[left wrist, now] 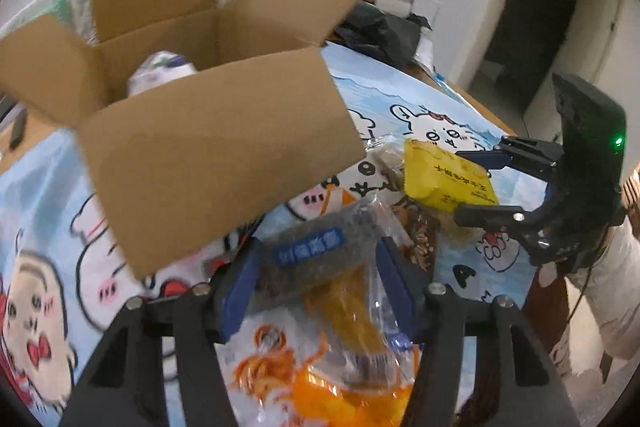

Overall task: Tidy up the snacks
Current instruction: 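Grasp the yellow cheese biscuit pack with the right tool, then grasp the dark seaweed pack with the left tool and lift it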

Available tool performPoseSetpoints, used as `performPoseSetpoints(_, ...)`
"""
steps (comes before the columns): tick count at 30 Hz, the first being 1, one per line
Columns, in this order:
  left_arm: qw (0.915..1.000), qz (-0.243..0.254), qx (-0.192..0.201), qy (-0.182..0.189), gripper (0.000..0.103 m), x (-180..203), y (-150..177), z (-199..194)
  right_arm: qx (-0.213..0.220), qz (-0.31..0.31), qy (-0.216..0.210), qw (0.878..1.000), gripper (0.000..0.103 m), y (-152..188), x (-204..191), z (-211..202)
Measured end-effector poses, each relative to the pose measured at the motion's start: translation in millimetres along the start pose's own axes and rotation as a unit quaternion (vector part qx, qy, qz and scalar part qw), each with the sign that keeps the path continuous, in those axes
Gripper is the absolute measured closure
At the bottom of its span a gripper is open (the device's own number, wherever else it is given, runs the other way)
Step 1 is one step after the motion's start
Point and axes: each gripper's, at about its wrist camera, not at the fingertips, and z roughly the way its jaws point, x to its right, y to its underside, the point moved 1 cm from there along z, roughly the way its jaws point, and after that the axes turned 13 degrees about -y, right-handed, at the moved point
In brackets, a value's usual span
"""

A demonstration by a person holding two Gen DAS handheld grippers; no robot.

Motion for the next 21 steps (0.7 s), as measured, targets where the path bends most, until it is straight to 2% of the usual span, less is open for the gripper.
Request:
performPoseSetpoints(3,1.0000,0.004,-0.007,0.004,0.046,-0.1,-10.9,13.6,0.003,0.011,-0.006,1.000,0.035,2.7,4.4,-2.7)
performPoseSetpoints(6,0.9995,-0.001,-0.030,0.010,0.037,-1.0,-15.5,30.0,0.001,0.020,-0.010,1.000,0.035,4.6,7.2,-1.7)
performPoseSetpoints(10,0.9975,-0.017,-0.050,0.047,0.034,-8.1,-15.1,41.9,-0.002,0.020,-0.008,1.000,0.035,7.0,7.1,0.7)
performPoseSetpoints(16,0.9925,-0.037,-0.076,0.089,0.032,-24.0,-1.5,33.0,-0.003,0.022,-0.012,1.000,0.035,8.7,7.8,0.1)
performPoseSetpoints(19,0.9931,-0.040,-0.084,0.071,0.032,-33.8,7.5,29.6,-0.003,0.023,-0.012,1.000,0.035,10.0,8.6,-0.5)
performPoseSetpoints(21,0.9935,-0.050,-0.076,0.068,0.032,-43.6,12.1,23.7,-0.004,0.025,-0.012,1.000,0.035,10.5,8.8,-0.3)
